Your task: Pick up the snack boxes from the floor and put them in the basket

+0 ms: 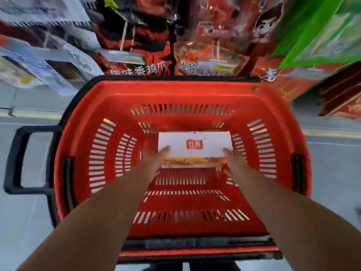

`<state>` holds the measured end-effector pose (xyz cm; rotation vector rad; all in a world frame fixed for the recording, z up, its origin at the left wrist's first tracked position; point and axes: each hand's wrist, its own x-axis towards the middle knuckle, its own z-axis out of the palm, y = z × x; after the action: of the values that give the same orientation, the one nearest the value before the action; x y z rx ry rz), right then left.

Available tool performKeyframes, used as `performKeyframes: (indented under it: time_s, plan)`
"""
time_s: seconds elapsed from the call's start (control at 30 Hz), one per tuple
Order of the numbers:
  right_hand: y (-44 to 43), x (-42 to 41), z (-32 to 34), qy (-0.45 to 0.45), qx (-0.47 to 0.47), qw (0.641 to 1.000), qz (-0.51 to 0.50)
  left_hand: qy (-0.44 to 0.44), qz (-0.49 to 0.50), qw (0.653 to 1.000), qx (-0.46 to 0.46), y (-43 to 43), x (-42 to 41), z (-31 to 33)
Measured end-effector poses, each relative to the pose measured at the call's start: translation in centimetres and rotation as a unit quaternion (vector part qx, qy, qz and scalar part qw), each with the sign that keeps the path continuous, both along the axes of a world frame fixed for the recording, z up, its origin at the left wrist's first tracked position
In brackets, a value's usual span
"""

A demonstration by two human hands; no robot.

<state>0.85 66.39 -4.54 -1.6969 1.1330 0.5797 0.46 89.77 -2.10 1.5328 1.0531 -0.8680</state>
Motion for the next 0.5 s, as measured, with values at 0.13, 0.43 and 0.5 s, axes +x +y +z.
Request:
performKeyframes:
  time_s: [0.13, 0.43, 0.5]
  plan:
    - [-1.0, 0.4, -4.7, 0.017, 0.021, 1.0, 0.002, -0.024, -0.021, 0.999, 0.039, -0.3, 0.5, -9.0]
    - [-2.9, 2.9, -11.0, 0.014, -0.034, 0.999, -0.006, -0.071, -0.101, 0.988, 0.095, -3.6, 3.3, -12.2]
    - [-2.7, 3.1, -10.7, 0.013, -0.054, 0.998, 0.008, -0.079, -0.124, 0.984, 0.101, -3.9, 3.0, -12.4]
